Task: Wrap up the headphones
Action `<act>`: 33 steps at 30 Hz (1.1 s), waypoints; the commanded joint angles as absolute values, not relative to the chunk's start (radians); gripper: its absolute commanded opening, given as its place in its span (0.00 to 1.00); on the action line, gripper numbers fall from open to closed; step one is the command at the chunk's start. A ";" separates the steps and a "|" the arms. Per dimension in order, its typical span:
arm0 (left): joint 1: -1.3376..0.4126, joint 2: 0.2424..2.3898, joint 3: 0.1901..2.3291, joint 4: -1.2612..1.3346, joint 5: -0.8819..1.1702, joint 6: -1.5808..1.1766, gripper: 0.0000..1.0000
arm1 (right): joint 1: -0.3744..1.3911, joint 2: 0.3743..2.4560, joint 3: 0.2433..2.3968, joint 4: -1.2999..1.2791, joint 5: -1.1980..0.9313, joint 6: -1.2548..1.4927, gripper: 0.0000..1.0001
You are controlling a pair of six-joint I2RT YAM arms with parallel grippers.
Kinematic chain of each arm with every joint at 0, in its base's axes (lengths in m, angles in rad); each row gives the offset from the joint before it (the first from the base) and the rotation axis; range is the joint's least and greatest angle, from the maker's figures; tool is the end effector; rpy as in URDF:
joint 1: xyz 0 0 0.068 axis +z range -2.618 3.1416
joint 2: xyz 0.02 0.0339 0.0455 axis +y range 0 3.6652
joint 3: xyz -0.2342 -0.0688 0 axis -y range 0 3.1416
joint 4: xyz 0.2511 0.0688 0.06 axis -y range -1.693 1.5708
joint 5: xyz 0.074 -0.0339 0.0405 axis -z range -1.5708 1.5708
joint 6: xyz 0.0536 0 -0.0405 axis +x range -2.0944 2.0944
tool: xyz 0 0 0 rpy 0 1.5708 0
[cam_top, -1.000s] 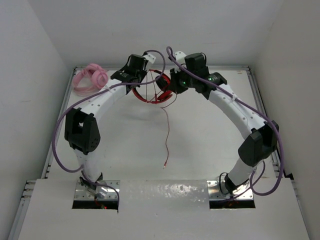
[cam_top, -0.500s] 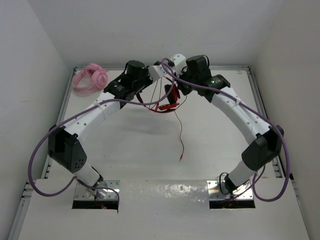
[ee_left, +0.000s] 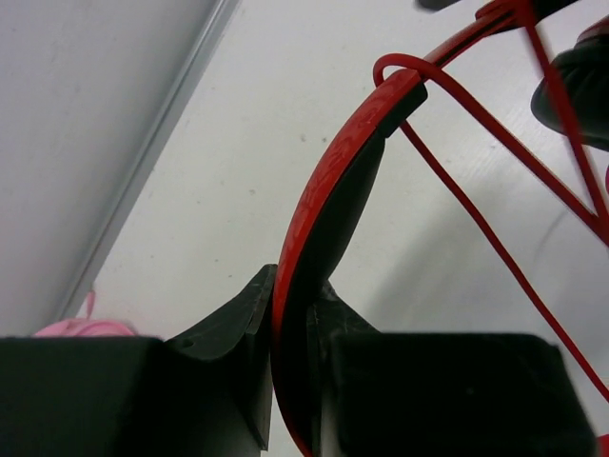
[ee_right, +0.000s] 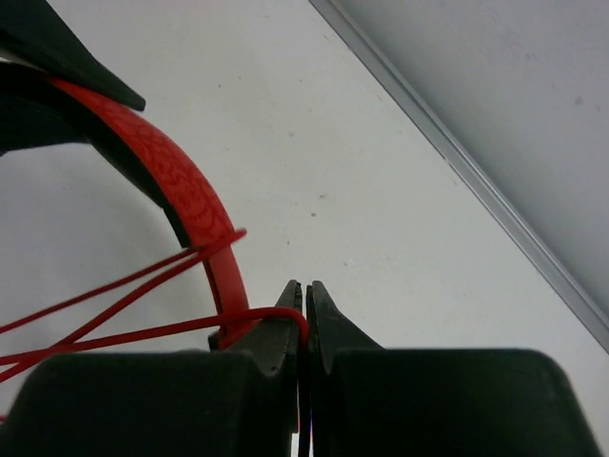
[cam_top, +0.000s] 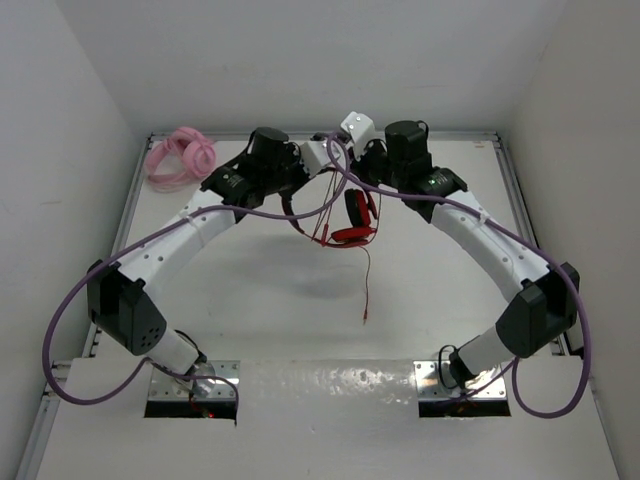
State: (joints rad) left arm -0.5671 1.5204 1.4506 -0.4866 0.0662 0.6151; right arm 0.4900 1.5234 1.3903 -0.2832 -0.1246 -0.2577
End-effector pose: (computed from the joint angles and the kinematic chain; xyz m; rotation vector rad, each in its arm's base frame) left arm 0.3111 -0.2024 0.3224 1.2171 1.7433 -0.0420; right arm 0.3340 0.1857 0.3222 -0.8030 1.8252 0.2738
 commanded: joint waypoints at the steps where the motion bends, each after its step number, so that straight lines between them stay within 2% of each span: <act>1: -0.575 1.500 1.522 -0.725 0.248 0.608 0.00 | 0.431 1.497 1.405 0.036 -0.103 -0.233 0.00; 4: -0.575 1.503 1.563 -0.764 0.308 0.580 0.00 | 0.410 1.503 1.364 0.126 -0.101 -0.172 0.01; 6: -0.577 1.502 1.569 -0.769 0.313 0.555 0.00 | 0.403 1.509 1.348 0.149 -0.120 -0.170 0.09; 11: -0.574 1.516 1.646 -0.805 0.299 0.486 0.00 | 0.385 1.531 1.298 0.131 -0.130 -0.199 0.12; 13: -0.574 1.519 1.666 -0.818 0.276 0.471 0.00 | 0.370 1.525 1.278 0.117 -0.126 -0.189 0.18; 14: -0.571 1.519 1.680 -0.821 0.262 0.462 0.00 | 0.358 1.514 1.249 0.114 -0.135 -0.178 0.17; 15: -0.569 1.522 1.686 -0.827 0.262 0.457 0.00 | 0.353 1.508 1.233 0.117 -0.171 -0.176 0.04; 16: -0.566 1.523 1.692 -0.830 0.268 0.439 0.00 | 0.353 1.502 1.206 0.121 -0.192 -0.164 0.00; 18: -0.561 1.534 1.716 -0.834 0.296 0.416 0.00 | 0.353 1.493 1.180 0.155 -0.269 -0.137 0.00; 22: -0.549 1.560 1.784 -0.839 0.314 0.313 0.00 | 0.353 1.505 1.097 0.280 -0.293 0.003 0.00; 25: -0.505 1.588 1.883 -0.835 0.362 0.232 0.00 | 0.351 1.558 1.063 0.366 -0.368 0.125 0.05; 26: -0.497 1.597 1.907 -0.812 0.377 0.210 0.00 | 0.351 1.578 1.057 0.427 -0.400 0.170 0.12; 31: -0.494 1.706 2.141 -0.805 0.390 0.137 0.00 | 0.353 1.744 0.933 0.897 -0.486 0.670 0.15; 33: -0.494 1.730 2.178 -0.816 0.422 0.118 0.00 | 0.353 1.801 0.925 1.084 -0.474 0.786 0.15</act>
State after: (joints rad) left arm -0.4942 1.7256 2.0850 -0.8722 0.3340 0.2192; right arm 0.3561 1.7348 0.9562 0.7116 -0.4259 0.4553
